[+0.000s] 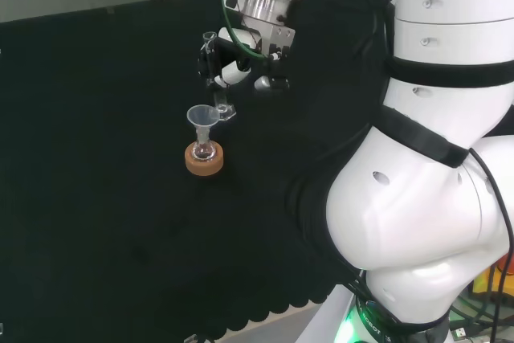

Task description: Put the graduated cylinder back on the table.

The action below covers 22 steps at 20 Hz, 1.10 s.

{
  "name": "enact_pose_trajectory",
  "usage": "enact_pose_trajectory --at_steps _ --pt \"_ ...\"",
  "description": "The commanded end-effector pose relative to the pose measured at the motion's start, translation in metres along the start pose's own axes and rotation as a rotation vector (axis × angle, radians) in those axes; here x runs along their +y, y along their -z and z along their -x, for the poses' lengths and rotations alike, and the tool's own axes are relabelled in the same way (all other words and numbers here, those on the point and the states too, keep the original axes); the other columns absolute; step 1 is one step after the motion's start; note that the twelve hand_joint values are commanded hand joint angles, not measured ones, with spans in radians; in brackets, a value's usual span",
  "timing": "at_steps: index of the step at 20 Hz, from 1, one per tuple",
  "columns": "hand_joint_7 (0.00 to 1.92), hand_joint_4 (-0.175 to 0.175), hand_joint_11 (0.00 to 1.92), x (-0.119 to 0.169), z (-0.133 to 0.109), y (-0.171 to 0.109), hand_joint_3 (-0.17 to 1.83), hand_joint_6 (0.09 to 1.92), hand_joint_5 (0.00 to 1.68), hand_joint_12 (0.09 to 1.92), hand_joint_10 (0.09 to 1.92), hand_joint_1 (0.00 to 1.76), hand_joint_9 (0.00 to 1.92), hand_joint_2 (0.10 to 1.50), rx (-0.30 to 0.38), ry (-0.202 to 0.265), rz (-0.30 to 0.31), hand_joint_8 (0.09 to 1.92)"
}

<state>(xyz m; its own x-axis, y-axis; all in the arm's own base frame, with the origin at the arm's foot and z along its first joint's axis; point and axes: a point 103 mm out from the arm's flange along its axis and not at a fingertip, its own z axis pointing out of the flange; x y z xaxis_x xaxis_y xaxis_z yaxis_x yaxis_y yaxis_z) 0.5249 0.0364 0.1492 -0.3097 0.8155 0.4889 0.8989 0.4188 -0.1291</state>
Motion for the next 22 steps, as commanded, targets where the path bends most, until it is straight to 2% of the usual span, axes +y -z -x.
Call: enact_pose_trajectory --at_steps 1,13,22 --pt "0.92 -0.133 1.06 0.0092 0.0075 -0.0069 -0.01 0.88 1.02 0.76 0.94 1.5 1.13 1.06 0.009 -0.013 0.002 1.03" --pt "0.91 -0.136 1.06 0.0159 0.0122 -0.0155 -0.01 0.88 1.02 0.76 0.94 1.5 1.13 1.06 0.01 -0.019 0.003 1.04" --pt "0.83 -0.127 1.01 0.0154 0.0125 -0.015 0.0 0.93 0.96 0.82 1.01 1.49 1.07 1.09 0.001 -0.011 -0.003 1.17"
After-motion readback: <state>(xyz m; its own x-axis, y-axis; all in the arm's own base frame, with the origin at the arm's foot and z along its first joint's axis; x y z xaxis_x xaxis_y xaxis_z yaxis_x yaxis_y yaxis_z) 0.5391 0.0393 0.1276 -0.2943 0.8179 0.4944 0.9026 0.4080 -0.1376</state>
